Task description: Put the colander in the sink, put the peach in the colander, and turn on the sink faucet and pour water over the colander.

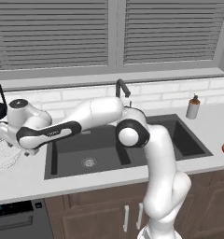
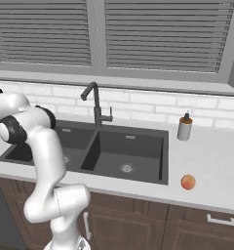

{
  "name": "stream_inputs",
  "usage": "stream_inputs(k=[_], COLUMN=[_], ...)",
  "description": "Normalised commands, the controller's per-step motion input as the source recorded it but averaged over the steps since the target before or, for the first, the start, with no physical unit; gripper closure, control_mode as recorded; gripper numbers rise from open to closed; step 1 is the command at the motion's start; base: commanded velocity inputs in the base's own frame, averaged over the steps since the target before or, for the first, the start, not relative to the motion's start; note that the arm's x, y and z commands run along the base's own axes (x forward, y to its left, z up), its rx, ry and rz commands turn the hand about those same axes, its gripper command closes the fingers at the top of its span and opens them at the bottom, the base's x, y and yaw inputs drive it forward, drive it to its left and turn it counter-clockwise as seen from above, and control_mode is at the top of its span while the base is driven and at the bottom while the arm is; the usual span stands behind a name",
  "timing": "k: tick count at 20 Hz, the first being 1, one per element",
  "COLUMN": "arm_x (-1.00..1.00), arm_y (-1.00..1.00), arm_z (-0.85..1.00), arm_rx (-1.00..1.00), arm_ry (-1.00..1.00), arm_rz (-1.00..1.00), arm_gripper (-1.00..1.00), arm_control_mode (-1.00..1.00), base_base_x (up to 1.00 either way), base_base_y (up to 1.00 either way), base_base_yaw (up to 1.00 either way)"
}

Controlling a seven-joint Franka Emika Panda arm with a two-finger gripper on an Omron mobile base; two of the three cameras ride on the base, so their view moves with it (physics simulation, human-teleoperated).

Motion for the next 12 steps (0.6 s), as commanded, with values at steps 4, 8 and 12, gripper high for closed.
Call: stream_inputs(k=[4,8,12], arm_x=[0.32,0.41,0.38], arm_y=[0.0,0.03,0.05], arm_z=[-0.35,-0.23,-0.21], arm_rx=[0.0,0.0,0.0], arm_ry=[0.08,0.04,0.03], arm_rz=[0.0,0.0,0.0], arm_gripper=[-1.0,-1.0,-1.0], arm_control_mode=[-1.0,-1.0,-1.0], base_base_x=[0.0,0.0,0.0], base_base_y=[0.0,0.0,0.0], base_base_yaw=[0.0,0.0,0.0])
